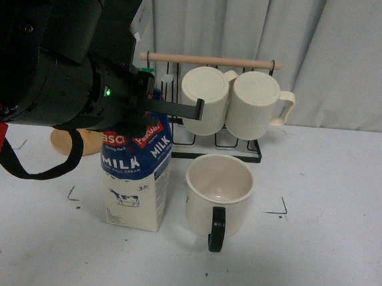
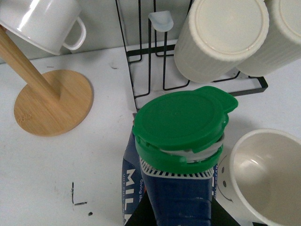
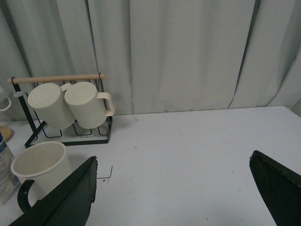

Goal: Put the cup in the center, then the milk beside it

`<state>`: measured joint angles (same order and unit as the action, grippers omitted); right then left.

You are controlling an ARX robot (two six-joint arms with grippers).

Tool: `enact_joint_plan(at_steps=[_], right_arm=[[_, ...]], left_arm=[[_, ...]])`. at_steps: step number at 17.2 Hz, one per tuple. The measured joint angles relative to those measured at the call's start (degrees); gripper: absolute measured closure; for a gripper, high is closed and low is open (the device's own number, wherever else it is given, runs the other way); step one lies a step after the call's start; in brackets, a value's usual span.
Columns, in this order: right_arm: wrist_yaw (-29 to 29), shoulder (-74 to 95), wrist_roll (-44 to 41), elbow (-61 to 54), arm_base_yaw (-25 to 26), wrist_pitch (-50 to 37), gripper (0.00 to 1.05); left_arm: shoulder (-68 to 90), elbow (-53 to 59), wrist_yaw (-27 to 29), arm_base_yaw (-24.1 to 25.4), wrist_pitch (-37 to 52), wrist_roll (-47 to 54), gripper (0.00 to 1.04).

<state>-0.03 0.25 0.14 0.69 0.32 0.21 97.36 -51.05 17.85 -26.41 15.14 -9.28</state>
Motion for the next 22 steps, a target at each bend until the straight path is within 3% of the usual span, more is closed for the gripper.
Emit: enact_joint_plan(at_steps=[3,7,10,12,13,16,17,18,19,20,22], right_arm=[[0.0,0.0,0.0,0.0,0.0,0.0,0.06],[0.0,0.0,0.0,0.0,0.0,0.0,0.06],[0.0,0.0,-0.02,0.0,0.0,0.0,0.06],[0.0,0.0,0.0,0.0,0.0,0.0,0.06],[0.02,0.0,0.0,0.0,0.0,0.0,0.06],[0.0,0.0,-0.02,0.0,0.0,0.0,0.06],[0.0,0.0,0.0,0.0,0.0,0.0,0.06],[0.0,0.0,0.0,0.0,0.0,0.02,0.06],[0.0,0.0,0.0,0.0,0.0,-0.02,0.06],[0.0,0.0,0.0,0.0,0.0,0.0,0.06],[0.0,0.0,0.0,0.0,0.0,-0.02,0.06]], left_arm=[[0.37,0.07,0.15,-0.02,-0.07,-1.44,1.01],[-0.13,-0.61,0.61,0.42,-0.87,-5.84,0.59],[-1.53,-0.52,-0.31,1.44,-2.12,-8.17,0.36],[-7.08,1.68,-2.4,4.61,-2.71,-10.78,0.1],[-10.64,3.52,-3.1,6.21,-1.18,-11.1,0.05],[-24.96,9.7,-5.11,11.82,1.86,-7.87,0.07],[-39.21,14.27,-9.53,19.12,-3.87,-1.75,0.07],[-45.46,22.84,-13.0,21.31,10.05,5.6,0.3],[-50.77,33.18,-17.11,25.68,13.29,8.24,0.68],[-52.96,35.17,-17.05,26.8,13.77,8.24,0.81],[-54.18,36.44,-17.33,26.71,13.79,8.26,0.88]])
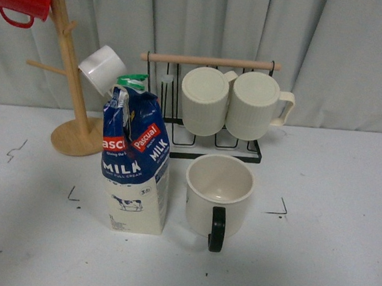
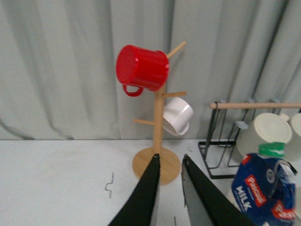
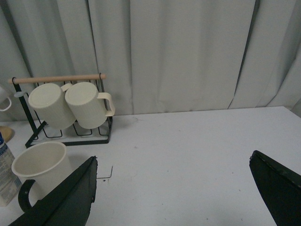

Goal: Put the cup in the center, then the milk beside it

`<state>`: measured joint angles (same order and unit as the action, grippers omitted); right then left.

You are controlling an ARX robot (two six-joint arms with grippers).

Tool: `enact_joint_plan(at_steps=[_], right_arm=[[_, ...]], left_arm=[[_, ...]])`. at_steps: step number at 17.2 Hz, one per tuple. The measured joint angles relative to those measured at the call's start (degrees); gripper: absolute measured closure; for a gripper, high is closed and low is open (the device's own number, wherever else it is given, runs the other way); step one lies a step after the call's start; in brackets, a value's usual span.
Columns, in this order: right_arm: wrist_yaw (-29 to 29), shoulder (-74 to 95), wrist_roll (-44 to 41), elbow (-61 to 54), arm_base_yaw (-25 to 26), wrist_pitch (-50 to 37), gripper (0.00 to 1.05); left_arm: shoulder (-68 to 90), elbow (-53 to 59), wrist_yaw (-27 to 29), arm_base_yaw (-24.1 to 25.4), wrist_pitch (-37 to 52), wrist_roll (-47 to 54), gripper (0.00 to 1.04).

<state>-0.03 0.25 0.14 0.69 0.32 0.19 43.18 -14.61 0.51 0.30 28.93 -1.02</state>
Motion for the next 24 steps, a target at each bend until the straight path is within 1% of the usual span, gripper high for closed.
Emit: enact_joint_plan(at_steps=[3,5,12,15,21,23,24], right_arm=[[0.0,0.0,0.0,0.0,0.0,0.0,0.06],[0.0,0.0,0.0,0.0,0.0,0.02,0.06],[0.0,0.0,0.0,0.0,0.0,0.02,0.06],[0.0,0.0,0.0,0.0,0.0,0.02,0.06],[0.0,0.0,0.0,0.0,0.0,0.02,0.06],[0.0,0.0,0.0,0.0,0.0,0.02,0.06],[0.0,0.0,0.0,0.0,0.0,0.02,0.06]], left_arm=[[-1.38,1.77,-0.61,-0.46,0.0,0.02,0.99],[-2.45,3.15,-0.55,-0.5,-0.15,0.15,1.03],[-8.09,7.04,-0.52,-0.42,-1.36,0.15,1.03],[-13.55,10.01,-0.52,-0.42,-4.24,0.15,1.03],[-21.4,12.26,-0.5,-0.39,-9.75,0.15,1.03],[-22.95,13.99,-0.52,-0.42,-8.31,0.17,1.03],[-23.67,13.99,-0.52,-0.42,-10.14,0.17,1.03]])
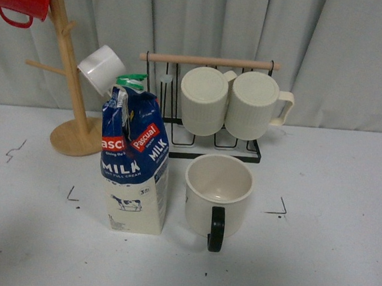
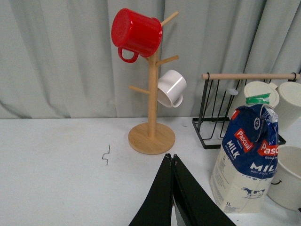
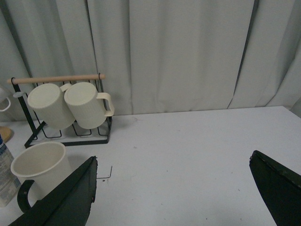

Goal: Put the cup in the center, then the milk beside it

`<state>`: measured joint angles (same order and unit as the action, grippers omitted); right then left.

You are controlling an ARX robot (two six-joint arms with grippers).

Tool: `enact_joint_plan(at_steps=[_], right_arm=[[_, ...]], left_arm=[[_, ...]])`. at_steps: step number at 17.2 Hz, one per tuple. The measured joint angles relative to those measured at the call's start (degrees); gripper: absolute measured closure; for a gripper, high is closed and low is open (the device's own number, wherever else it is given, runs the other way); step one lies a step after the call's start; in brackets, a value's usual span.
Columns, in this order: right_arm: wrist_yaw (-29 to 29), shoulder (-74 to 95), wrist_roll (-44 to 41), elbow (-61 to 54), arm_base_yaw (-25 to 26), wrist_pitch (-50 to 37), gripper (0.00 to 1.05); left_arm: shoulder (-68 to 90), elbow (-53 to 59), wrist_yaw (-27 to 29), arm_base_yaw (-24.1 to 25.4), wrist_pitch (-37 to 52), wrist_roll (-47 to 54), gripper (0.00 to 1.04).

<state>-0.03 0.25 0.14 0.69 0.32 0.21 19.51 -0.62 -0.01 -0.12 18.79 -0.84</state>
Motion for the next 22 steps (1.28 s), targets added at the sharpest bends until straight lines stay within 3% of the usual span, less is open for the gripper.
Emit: enact_joint_plan(at_steps=[9,11,16,19,22], right_arm=[[0.0,0.0,0.0,0.0,0.0,0.0,0.06],[0.0,0.0,0.0,0.0,0.0,0.0,0.06],[0.0,0.0,0.0,0.0,0.0,-0.04,0.06],[0.0,0.0,0.0,0.0,0.0,-0.02,0.06],[0.0,0.0,0.0,0.0,0.0,-0.02,0.06]], left_arm=[[-9.31,0.0,0.0,0.0,-8.57,0.0,1.03],[-15.08,-0.04,-0.15,0.0,-17.7,0.0,1.03],[-19.04,-0.02,0.02,0.02,-18.97,-0.02,1.03],[-19.04,-0.02,0.02,0.02,-18.99,0.0,0.67],[-19.04,-0.02,0.0,0.02,-18.99,0.0,0.38]])
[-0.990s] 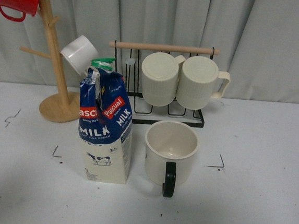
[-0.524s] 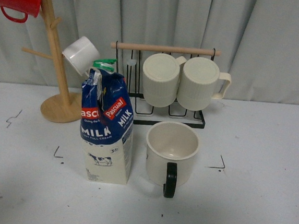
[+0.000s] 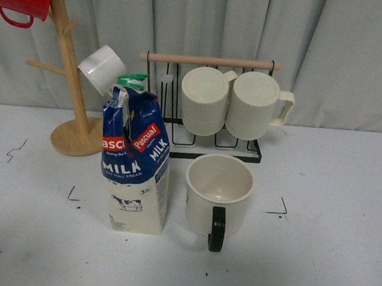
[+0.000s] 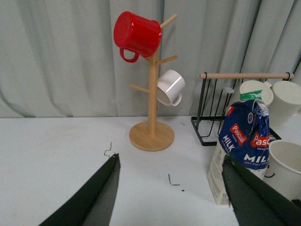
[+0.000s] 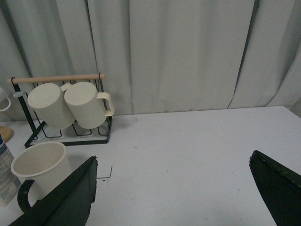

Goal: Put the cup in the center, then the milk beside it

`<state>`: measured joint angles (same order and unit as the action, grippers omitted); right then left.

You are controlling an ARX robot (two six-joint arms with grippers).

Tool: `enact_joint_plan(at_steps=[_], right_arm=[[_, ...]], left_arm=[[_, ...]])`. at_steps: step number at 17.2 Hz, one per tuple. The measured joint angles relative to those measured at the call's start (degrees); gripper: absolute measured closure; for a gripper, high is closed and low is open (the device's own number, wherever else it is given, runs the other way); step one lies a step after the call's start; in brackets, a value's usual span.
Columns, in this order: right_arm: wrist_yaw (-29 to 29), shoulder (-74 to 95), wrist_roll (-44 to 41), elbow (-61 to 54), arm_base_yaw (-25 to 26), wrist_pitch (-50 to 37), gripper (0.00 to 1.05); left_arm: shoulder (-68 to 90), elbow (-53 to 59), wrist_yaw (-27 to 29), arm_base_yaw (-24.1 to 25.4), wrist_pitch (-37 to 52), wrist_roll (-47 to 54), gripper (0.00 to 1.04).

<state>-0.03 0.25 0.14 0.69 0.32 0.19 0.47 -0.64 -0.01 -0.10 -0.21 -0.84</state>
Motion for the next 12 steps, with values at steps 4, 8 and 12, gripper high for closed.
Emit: enact_joint_plan(at_steps=[4,8,12], right_arm=[[0.0,0.0,0.0,0.0,0.0,0.0,0.06],[0.0,0.0,-0.02,0.0,0.0,0.0,0.06],[0.0,0.0,0.0,0.0,0.0,0.0,0.06]], left_arm=[[0.0,0.0,0.0,0.0,0.0,0.04,0.05],[0.0,0.0,0.02,0.0,0.0,0.04,0.07],[0.0,0.0,0.02,0.0,0.0,0.04,0.07]])
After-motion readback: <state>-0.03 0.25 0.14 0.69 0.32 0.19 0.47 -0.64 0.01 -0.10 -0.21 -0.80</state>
